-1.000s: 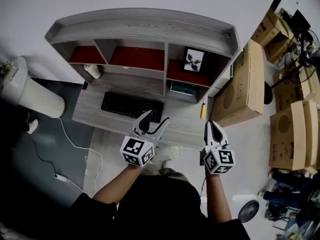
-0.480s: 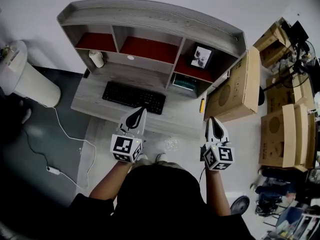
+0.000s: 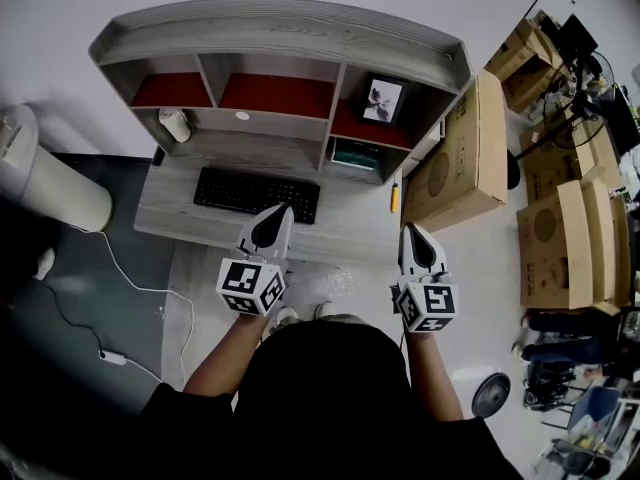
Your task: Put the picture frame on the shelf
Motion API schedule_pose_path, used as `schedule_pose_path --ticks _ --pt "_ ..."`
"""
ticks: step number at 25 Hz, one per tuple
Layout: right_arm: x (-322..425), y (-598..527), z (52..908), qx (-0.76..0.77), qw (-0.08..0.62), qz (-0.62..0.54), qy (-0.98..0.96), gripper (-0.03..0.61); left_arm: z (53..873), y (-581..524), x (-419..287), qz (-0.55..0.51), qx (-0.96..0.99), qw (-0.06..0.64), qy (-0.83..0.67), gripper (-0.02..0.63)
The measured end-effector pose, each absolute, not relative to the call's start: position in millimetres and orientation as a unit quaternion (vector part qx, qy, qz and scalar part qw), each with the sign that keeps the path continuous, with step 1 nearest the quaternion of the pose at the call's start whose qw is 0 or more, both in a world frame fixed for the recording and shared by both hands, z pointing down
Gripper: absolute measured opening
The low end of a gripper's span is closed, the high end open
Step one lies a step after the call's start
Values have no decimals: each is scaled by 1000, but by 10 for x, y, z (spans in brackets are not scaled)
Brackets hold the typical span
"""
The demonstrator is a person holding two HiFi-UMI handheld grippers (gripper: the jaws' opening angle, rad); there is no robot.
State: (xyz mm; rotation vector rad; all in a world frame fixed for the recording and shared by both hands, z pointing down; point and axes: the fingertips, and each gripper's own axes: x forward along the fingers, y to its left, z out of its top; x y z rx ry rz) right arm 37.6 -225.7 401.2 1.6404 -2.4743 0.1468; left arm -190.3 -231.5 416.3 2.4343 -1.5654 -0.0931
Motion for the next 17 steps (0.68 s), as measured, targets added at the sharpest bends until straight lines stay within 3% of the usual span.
schedule_pose_path --ticks 17 --pt "330 -2167 4038 555 83 72 -824 12 4099 -2274 -1876 -65 840 134 -521 17"
